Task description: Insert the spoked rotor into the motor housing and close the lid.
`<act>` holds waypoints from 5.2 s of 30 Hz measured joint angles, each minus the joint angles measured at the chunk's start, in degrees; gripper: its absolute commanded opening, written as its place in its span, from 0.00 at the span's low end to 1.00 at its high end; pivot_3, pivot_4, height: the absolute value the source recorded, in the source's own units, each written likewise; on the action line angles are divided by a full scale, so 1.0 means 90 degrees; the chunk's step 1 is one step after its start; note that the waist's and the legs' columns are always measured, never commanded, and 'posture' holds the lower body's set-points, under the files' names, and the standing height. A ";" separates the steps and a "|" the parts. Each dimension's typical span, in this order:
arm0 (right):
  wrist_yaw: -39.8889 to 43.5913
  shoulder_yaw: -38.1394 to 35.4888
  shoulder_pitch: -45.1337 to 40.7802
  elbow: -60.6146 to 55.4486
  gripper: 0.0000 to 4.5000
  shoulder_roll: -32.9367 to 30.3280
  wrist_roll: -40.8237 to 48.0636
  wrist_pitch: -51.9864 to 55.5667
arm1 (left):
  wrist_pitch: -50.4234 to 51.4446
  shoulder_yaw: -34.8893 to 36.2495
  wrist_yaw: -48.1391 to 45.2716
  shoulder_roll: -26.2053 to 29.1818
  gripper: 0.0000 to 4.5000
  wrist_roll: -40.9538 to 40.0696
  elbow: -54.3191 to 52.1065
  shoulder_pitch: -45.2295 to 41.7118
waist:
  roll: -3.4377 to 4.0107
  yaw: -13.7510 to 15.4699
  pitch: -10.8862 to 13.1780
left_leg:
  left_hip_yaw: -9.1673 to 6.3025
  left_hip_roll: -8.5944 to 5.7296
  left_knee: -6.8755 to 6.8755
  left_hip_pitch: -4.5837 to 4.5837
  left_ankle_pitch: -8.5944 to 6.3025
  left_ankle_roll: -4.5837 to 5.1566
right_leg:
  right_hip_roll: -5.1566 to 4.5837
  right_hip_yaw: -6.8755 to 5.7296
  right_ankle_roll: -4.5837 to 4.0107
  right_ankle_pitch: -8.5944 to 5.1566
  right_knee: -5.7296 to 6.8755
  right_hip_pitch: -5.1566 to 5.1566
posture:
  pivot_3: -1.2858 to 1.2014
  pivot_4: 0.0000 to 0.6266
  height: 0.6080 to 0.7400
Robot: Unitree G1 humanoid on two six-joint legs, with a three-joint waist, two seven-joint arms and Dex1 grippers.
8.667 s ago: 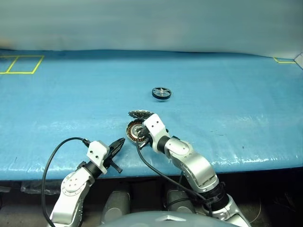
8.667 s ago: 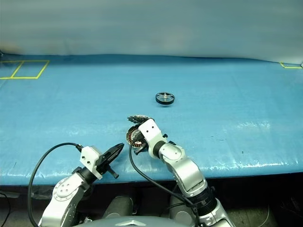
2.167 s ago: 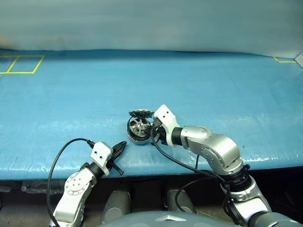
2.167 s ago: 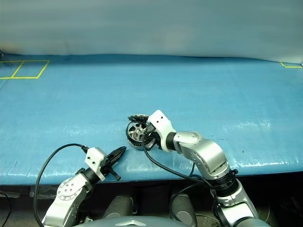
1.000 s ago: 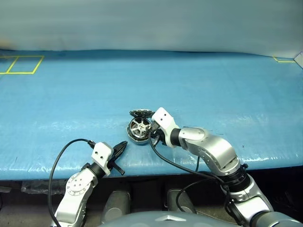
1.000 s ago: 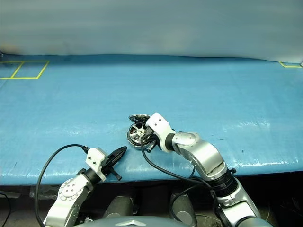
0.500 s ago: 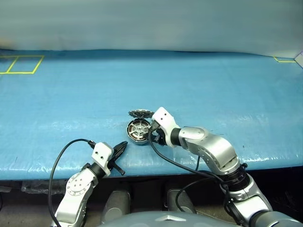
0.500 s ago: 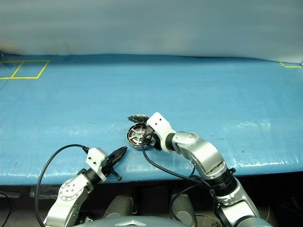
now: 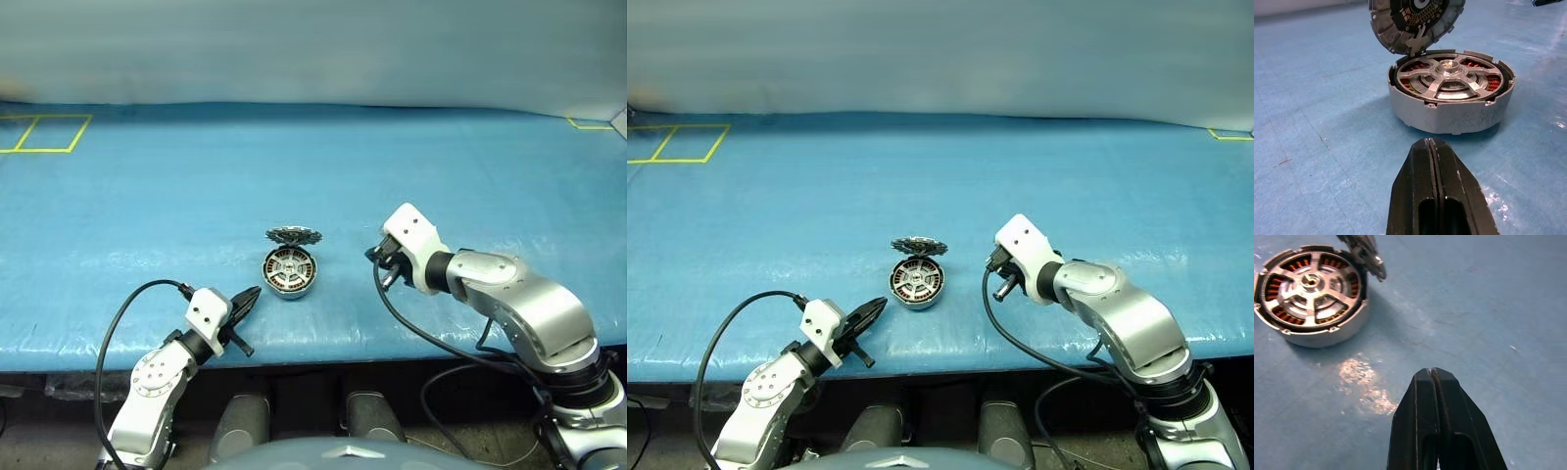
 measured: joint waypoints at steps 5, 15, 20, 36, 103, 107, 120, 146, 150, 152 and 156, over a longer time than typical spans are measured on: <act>-0.0059 0.0030 -0.0376 0.0332 0.00 0.0020 -0.0179 -0.0201 | 0.0198 -0.0094 -0.0064 0.0003 0.00 -0.0100 -0.0449 -0.0442 | -0.0005 0.0032 0.0003 | 0.0014 -0.0005 0.0001 -0.0003 0.0000 0.0001 | -0.0003 0.0001 0.0002 0.0002 -0.0002 0.0003 | 0.52 0.24 1.00; -0.0453 0.0142 -0.0519 0.1036 0.00 0.0776 -0.0656 -0.1144 | 0.1869 -0.0958 0.0732 -0.0639 0.00 0.0611 -0.0409 -0.2090 | -0.0011 0.0043 0.0007 | 0.0016 -0.0017 0.0018 -0.0003 0.0000 0.0003 | 0.0006 0.0002 0.0049 0.0029 -0.0002 0.0012 | 0.52 0.24 1.00; -0.0466 0.0227 -0.0311 0.1071 0.00 0.0965 -0.0833 -0.1539 | 0.2374 -0.1190 0.1071 -0.0996 0.00 0.0899 0.0122 -0.2668 | -0.0012 0.0032 0.0007 | 0.0014 -0.0020 0.0021 -0.0003 0.0000 0.0003 | 0.0012 0.0004 0.0052 0.0032 0.0001 0.0014 | 0.52 0.24 1.00; -0.0651 0.0278 -0.0054 0.1046 0.00 0.1224 -0.0932 -0.1574 | 0.3032 -0.1197 0.1170 -0.1082 0.00 0.1028 0.0271 -0.2532 | -0.0005 -0.0013 0.0002 | 0.0011 -0.0014 0.0024 0.0007 0.0000 0.0003 | 0.0010 0.0007 0.0049 0.0032 0.0003 0.0021 | 0.52 0.24 1.00; 0.1112 0.0954 -0.1071 0.3107 0.00 0.2597 -0.0933 -0.3232 | -0.0821 -0.0625 0.0208 -0.0524 0.00 -0.0033 -0.0091 0.1116 | 0.0034 -0.0051 -0.0022 | -0.0007 -0.0004 0.0022 -0.0004 -0.0005 0.0012 | -0.0002 0.0011 0.0008 0.0009 0.0004 0.0001 | 0.52 0.24 1.00; 0.1107 0.0973 -0.0614 0.2752 0.00 0.2725 -0.0673 -0.2832 | -0.0826 -0.0632 0.0184 -0.0514 0.00 -0.0040 -0.0074 0.1017 | 0.0035 -0.0051 -0.0023 | -0.0009 -0.0004 0.0018 -0.0002 -0.0005 0.0012 | -0.0002 0.0010 0.0007 0.0008 0.0004 0.0002 | 0.52 0.24 1.00; 0.1132 0.1460 0.0113 0.2449 0.00 0.2714 -0.0548 -0.2662 | -0.0836 -0.0636 0.0097 -0.0482 0.00 -0.0029 0.0153 0.0922 | 0.0035 -0.0067 -0.0028 | -0.0009 -0.0001 0.0015 0.0014 -0.0006 0.0010 | -0.0003 0.0009 0.0007 0.0005 0.0002 0.0003 | 0.52 0.24 1.00; 0.0137 0.1877 0.0671 0.1762 1.00 0.2880 -0.1154 -0.3229 | -0.1361 -0.0451 0.0942 -0.0912 0.00 0.0358 0.0392 0.0807 | 0.0031 -0.0044 -0.0024 | -0.0010 -0.0004 0.0007 0.0002 -0.0006 0.0009 | -0.0005 0.0007 0.0005 0.0003 -0.0001 0.0001 | 0.52 0.24 1.00; -0.0018 0.1872 0.0630 0.2003 1.00 0.3047 -0.1328 -0.3430 | -0.1564 -0.0450 0.1038 -0.1003 0.00 0.0369 0.0439 0.0818 | 0.0031 -0.0042 -0.0025 | -0.0011 -0.0003 0.0006 0.0003 -0.0006 0.0009 | -0.0003 0.0006 0.0004 0.0003 0.0000 0.0002 | 0.52 0.24 1.00; -0.0060 0.1850 0.0630 0.2058 1.00 0.3107 -0.1340 -0.3472 | -0.1570 -0.0452 0.1042 -0.1000 0.00 0.0364 0.0470 0.0822 | 0.0031 -0.0045 -0.0025 | -0.0010 -0.0002 0.0006 0.0004 -0.0006 0.0009 | -0.0002 0.0006 0.0004 0.0003 0.0000 0.0002 | 0.52 0.24 1.00; -0.0140 0.1768 0.0630 0.2182 1.00 0.3236 -0.1323 -0.3470 | -0.1570 -0.0461 0.0981 -0.0990 0.00 0.0330 0.0524 0.0819 | 0.0031 -0.0049 -0.0025 | -0.0010 -0.0003 0.0006 0.0003 -0.0006 0.0009 | -0.0003 0.0006 0.0005 0.0003 0.0000 0.0002 | 0.52 0.24 1.00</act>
